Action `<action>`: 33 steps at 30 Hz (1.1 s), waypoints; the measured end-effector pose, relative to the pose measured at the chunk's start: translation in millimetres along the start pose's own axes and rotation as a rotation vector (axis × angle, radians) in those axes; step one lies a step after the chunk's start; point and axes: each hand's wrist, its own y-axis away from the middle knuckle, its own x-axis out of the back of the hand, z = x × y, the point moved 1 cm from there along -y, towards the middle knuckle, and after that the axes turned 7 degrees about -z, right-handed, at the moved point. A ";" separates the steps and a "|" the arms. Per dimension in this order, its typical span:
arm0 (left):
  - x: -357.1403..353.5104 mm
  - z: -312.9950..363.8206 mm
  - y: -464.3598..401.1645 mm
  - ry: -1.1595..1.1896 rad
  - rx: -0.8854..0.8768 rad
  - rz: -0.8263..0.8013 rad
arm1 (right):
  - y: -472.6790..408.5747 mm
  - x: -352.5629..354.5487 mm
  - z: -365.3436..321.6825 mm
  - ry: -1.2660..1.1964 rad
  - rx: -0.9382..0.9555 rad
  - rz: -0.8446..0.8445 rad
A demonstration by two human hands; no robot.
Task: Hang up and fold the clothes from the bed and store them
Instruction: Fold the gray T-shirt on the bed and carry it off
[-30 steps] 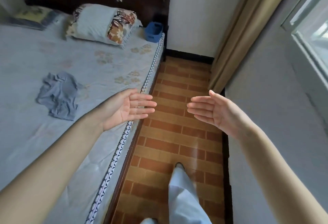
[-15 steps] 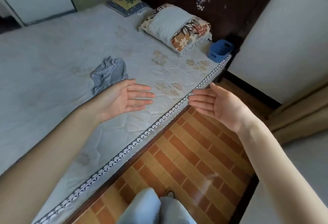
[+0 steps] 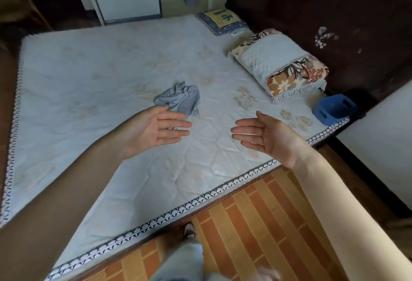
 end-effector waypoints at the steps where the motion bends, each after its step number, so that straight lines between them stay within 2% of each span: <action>1: 7.1 9.2 -6.6 0.003 -0.026 0.019 | -14.6 0.0 -12.8 0.021 0.009 -0.013; 4: 26.5 31.3 -20.3 -0.017 -0.069 0.062 | -55.8 -5.3 -44.5 0.072 0.014 -0.033; 9: 60.6 47.2 -41.2 -0.047 -0.047 0.104 | -118.4 -22.0 -49.1 0.093 -0.056 -0.099; 21: 147.6 4.7 -98.2 0.231 0.103 0.336 | -258.2 -13.7 -32.9 0.123 -0.285 -0.223; 25: 178.0 -9.7 -141.2 0.223 0.187 0.454 | -327.8 0.3 -19.2 0.182 -0.365 -0.236; 33: 233.9 -33.7 -275.0 0.092 0.306 0.600 | -488.7 31.1 15.5 0.405 -0.364 -0.213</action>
